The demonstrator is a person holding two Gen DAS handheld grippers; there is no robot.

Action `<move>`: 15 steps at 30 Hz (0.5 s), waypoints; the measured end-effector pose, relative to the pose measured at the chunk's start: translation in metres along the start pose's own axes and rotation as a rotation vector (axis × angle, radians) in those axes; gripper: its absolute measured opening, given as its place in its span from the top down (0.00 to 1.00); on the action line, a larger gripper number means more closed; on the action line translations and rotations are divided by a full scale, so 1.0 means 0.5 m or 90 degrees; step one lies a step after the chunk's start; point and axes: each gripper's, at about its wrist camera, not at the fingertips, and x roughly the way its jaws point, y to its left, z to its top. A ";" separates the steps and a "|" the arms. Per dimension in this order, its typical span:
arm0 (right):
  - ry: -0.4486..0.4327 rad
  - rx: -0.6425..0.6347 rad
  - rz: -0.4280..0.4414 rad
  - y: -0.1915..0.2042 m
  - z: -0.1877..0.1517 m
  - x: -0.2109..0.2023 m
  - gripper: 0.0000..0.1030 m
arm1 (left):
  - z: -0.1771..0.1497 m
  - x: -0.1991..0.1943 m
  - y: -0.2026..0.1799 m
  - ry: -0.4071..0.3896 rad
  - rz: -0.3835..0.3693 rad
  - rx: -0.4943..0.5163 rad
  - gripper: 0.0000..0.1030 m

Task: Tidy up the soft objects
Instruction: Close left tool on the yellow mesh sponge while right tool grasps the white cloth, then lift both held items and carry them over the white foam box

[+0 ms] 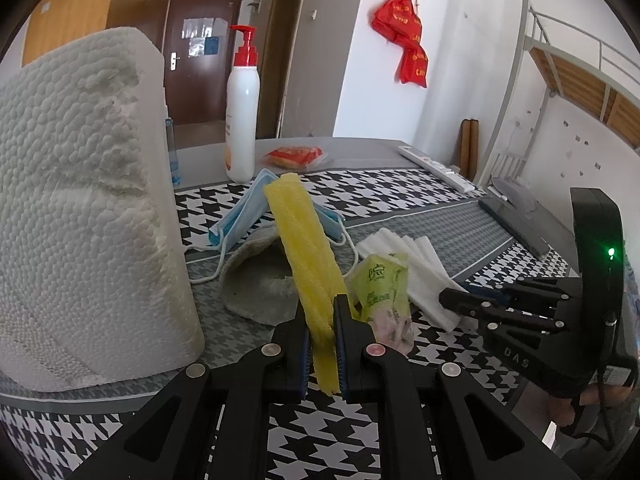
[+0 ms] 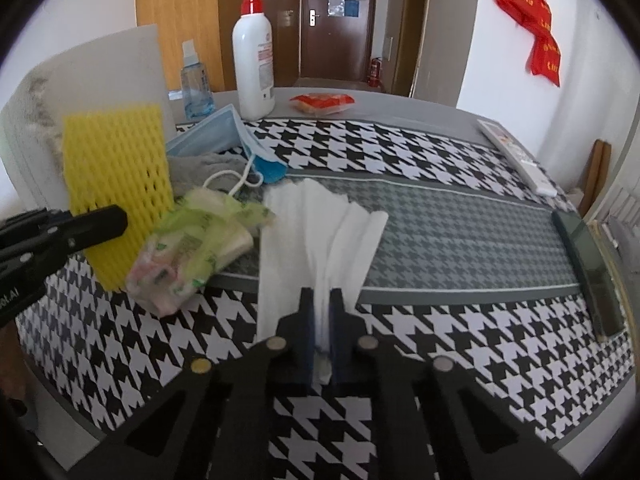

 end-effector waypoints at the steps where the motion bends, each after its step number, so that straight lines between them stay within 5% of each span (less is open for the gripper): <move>1: -0.002 0.007 0.008 -0.005 0.000 -0.002 0.93 | 0.000 -0.001 -0.001 -0.002 -0.001 0.002 0.89; 15: -0.083 0.043 0.010 -0.023 0.005 -0.083 0.93 | 0.010 -0.032 -0.006 -0.033 -0.005 0.006 0.90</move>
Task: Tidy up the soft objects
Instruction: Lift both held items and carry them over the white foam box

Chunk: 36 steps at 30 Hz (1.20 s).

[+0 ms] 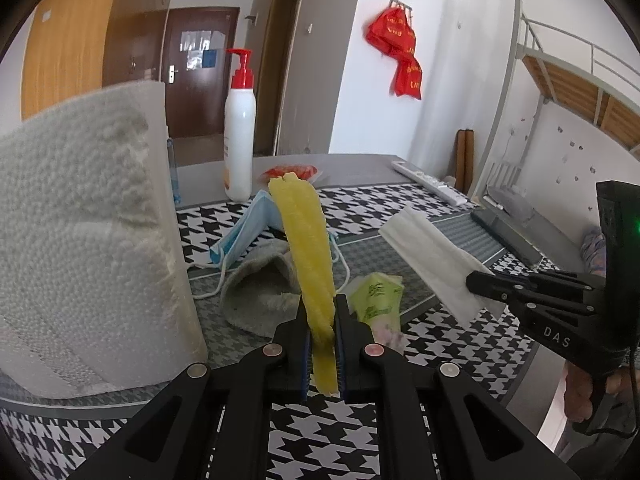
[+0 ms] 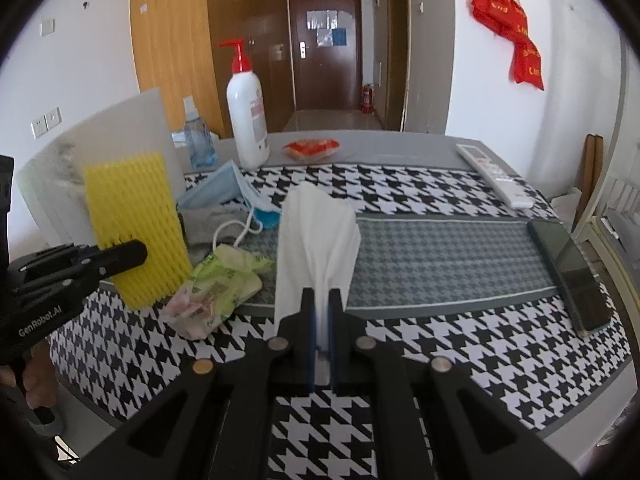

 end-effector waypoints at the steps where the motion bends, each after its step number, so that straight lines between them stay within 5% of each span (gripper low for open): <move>1: -0.006 0.003 0.003 0.000 0.001 -0.005 0.93 | 0.002 -0.003 -0.003 -0.002 0.000 0.002 0.90; 36: -0.129 -0.003 0.063 0.015 0.063 -0.146 0.93 | 0.082 -0.141 -0.048 -0.101 0.075 0.055 0.90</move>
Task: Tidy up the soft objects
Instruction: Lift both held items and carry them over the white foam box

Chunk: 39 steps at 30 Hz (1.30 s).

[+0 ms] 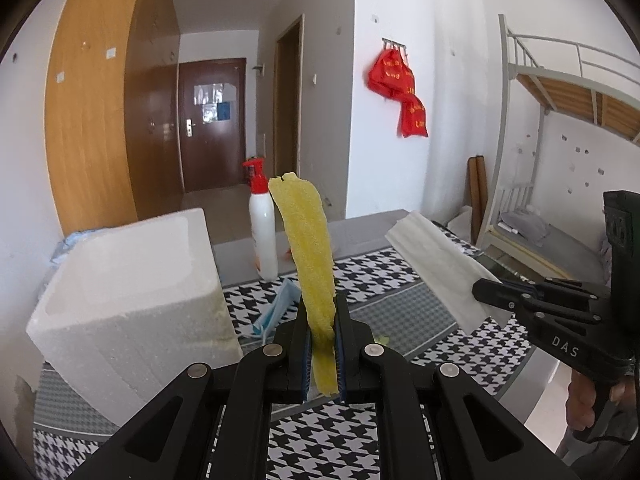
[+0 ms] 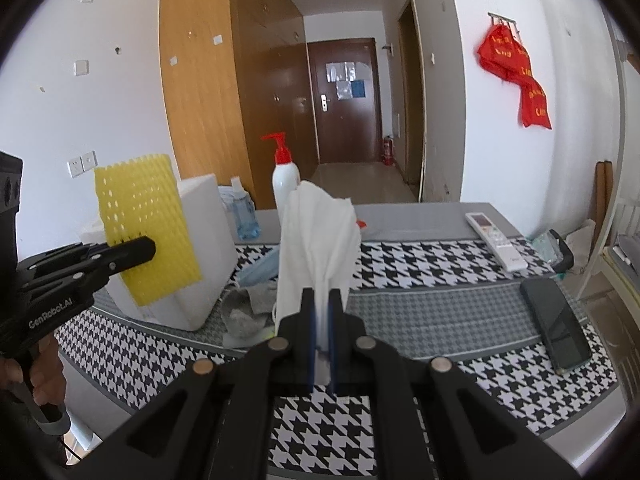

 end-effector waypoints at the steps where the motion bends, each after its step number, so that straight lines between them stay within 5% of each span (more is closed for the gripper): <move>1: -0.004 0.000 0.002 -0.002 0.003 -0.002 0.93 | 0.003 -0.002 -0.001 -0.003 0.004 0.001 0.90; 19: -0.034 -0.007 0.011 0.018 0.049 -0.007 0.93 | 0.030 -0.023 0.035 -0.031 0.013 0.010 0.90; 39: -0.072 -0.023 0.033 0.088 0.102 0.017 0.93 | 0.054 -0.070 0.118 -0.085 0.075 -0.007 0.90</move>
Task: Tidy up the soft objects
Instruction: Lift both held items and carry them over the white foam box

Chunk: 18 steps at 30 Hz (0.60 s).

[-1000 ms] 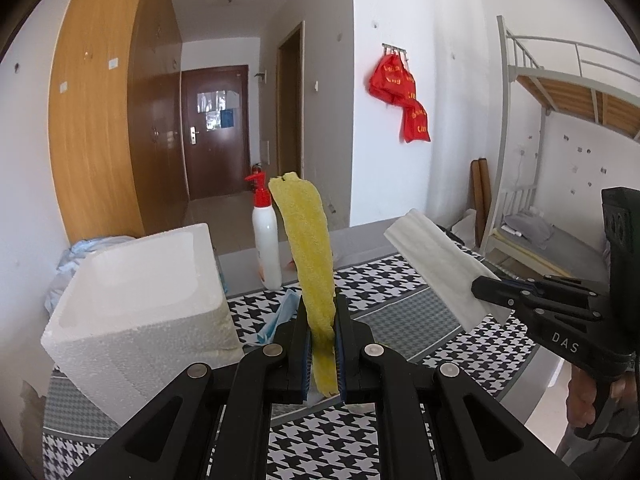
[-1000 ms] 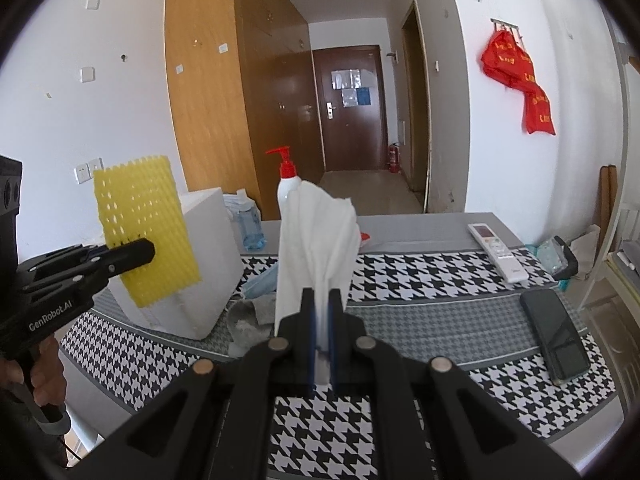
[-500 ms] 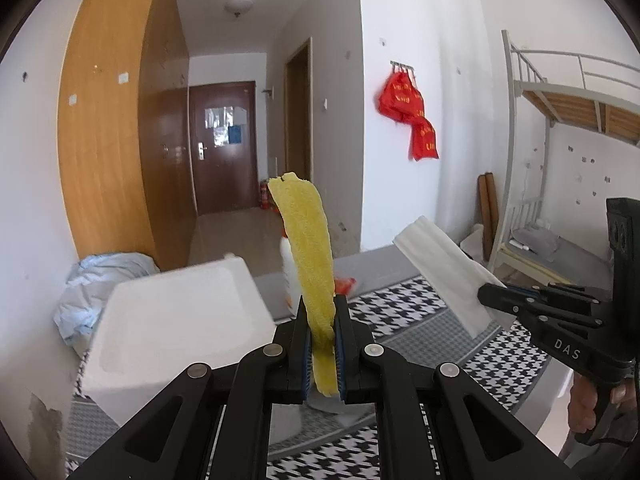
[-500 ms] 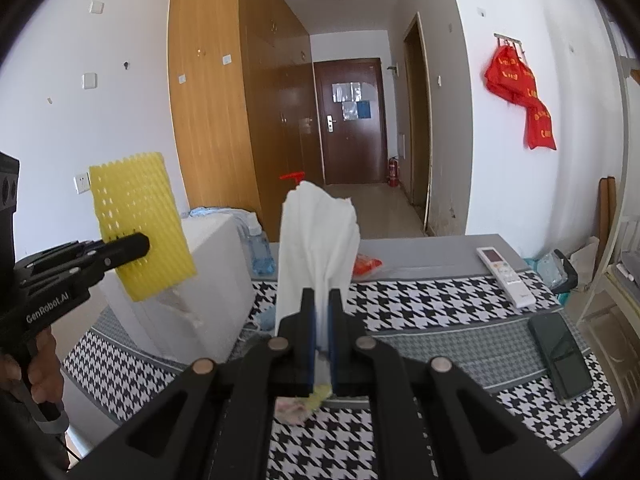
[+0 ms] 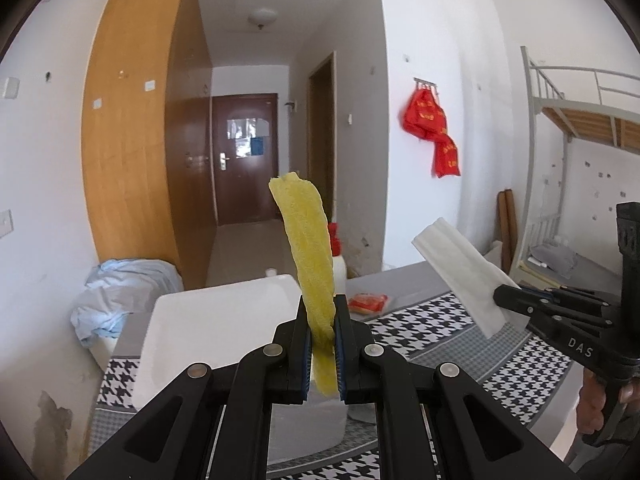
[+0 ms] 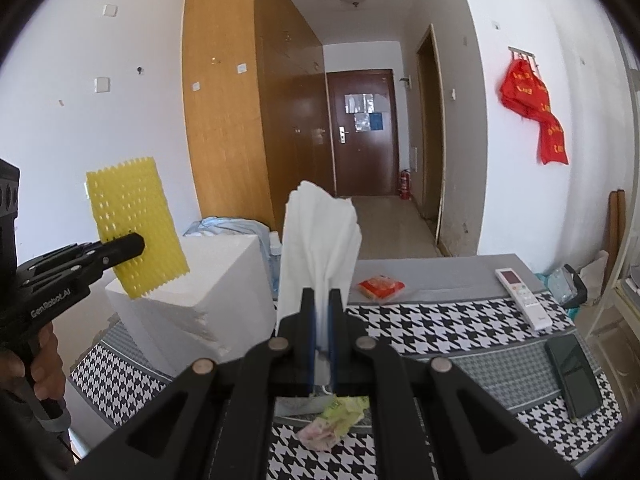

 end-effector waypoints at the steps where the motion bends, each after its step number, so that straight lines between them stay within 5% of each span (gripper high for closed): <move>1: -0.002 -0.002 0.004 0.001 0.003 0.002 0.93 | 0.000 0.000 0.001 -0.001 0.005 0.000 0.90; 18: -0.003 -0.034 0.075 0.050 0.030 0.046 0.93 | 0.009 0.003 0.047 0.007 0.080 -0.020 0.90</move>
